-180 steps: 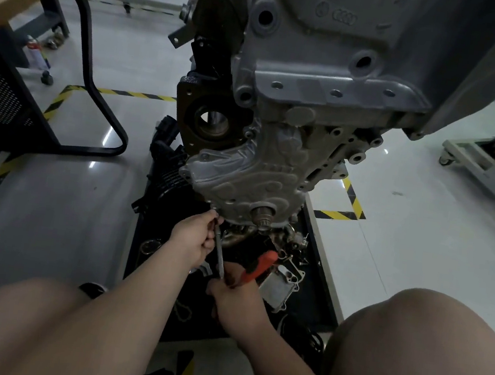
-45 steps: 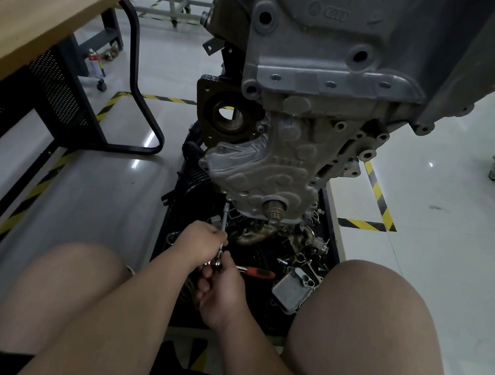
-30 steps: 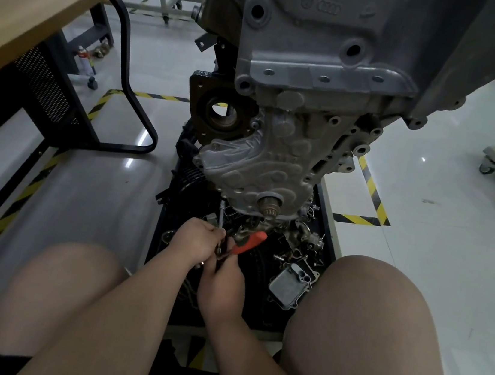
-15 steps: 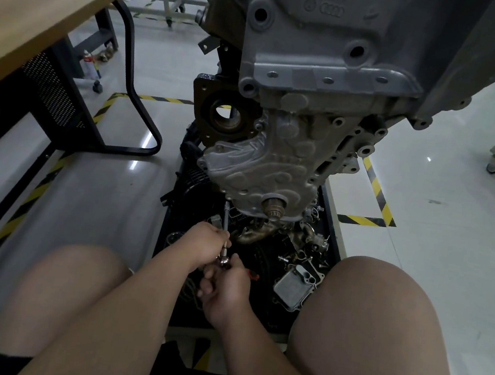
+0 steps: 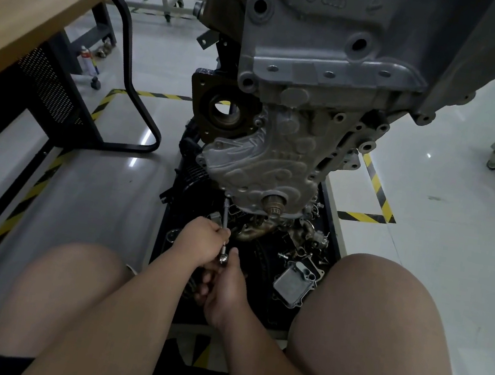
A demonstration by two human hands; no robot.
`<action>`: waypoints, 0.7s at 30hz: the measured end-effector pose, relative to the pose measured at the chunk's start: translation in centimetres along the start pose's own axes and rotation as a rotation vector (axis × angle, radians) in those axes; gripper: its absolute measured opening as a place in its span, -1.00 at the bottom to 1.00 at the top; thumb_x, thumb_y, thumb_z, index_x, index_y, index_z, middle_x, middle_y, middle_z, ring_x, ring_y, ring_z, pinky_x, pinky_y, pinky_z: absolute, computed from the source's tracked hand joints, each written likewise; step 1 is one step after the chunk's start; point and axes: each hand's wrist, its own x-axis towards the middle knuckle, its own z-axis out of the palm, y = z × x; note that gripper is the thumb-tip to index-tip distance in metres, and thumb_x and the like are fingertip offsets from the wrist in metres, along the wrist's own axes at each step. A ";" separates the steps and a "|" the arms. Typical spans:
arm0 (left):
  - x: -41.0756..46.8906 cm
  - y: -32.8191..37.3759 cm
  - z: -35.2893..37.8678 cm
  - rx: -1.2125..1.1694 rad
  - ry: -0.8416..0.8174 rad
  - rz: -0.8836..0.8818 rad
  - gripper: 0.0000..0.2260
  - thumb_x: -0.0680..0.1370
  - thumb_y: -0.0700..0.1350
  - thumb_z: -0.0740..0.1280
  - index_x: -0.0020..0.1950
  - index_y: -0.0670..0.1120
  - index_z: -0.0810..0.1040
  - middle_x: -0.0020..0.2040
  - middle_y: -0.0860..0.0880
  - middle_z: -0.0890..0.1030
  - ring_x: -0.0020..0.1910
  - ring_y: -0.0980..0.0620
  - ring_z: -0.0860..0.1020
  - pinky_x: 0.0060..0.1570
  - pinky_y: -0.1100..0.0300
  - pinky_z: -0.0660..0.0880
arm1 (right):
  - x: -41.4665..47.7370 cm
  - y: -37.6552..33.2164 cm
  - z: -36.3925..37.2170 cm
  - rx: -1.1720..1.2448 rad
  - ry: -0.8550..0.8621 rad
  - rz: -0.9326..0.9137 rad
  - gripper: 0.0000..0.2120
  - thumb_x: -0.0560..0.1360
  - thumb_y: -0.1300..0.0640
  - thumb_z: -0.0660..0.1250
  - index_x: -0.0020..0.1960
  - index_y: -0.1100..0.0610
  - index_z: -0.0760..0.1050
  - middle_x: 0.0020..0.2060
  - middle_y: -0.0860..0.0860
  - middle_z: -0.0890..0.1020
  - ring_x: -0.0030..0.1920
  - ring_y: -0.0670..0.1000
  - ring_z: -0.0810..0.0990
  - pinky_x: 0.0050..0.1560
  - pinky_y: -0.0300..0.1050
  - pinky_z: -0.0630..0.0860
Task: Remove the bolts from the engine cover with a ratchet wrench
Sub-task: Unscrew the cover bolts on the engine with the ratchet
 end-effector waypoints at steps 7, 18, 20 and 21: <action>0.0 0.1 -0.1 0.030 0.038 0.006 -0.68 0.54 -0.02 0.34 -0.26 -0.25 0.62 -0.51 0.01 0.49 -0.51 0.11 0.44 -0.53 0.31 0.30 | 0.2 0.2 -0.7 -0.223 0.074 -0.196 -0.49 0.63 -0.16 0.11 -0.21 0.20 0.55 -0.49 0.03 0.54 -0.59 -0.03 0.39 -0.51 -0.28 0.33; -0.2 0.1 -0.2 0.057 0.041 0.014 -0.64 0.54 0.00 0.35 -0.27 -0.29 0.59 -0.52 -0.01 0.45 -0.57 0.13 0.38 -0.60 0.36 0.23 | 0.2 -0.1 -1.9 -1.068 0.322 -0.600 -0.62 0.57 -0.10 0.26 -0.09 0.23 0.58 -0.22 0.09 0.68 -0.21 0.10 0.65 -0.20 0.00 0.58; -0.1 0.1 -0.3 0.070 0.046 0.022 -0.64 0.54 -0.01 0.36 -0.31 -0.27 0.57 -0.54 0.00 0.42 -0.61 0.16 0.36 -0.63 0.38 0.23 | 0.2 -0.2 -1.9 -1.017 0.277 -0.585 -0.59 0.59 -0.09 0.23 -0.08 0.27 0.58 -0.23 0.13 0.68 -0.25 0.11 0.65 -0.22 0.02 0.59; -0.1 0.1 -0.3 0.062 0.048 0.023 -0.63 0.54 -0.02 0.36 -0.36 -0.25 0.54 -0.56 0.01 0.41 -0.63 0.17 0.36 -0.63 0.38 0.23 | 0.1 -0.2 -1.7 -0.900 0.226 -0.547 -0.58 0.60 -0.08 0.21 -0.07 0.30 0.57 -0.26 0.16 0.67 -0.31 0.10 0.63 -0.29 0.01 0.57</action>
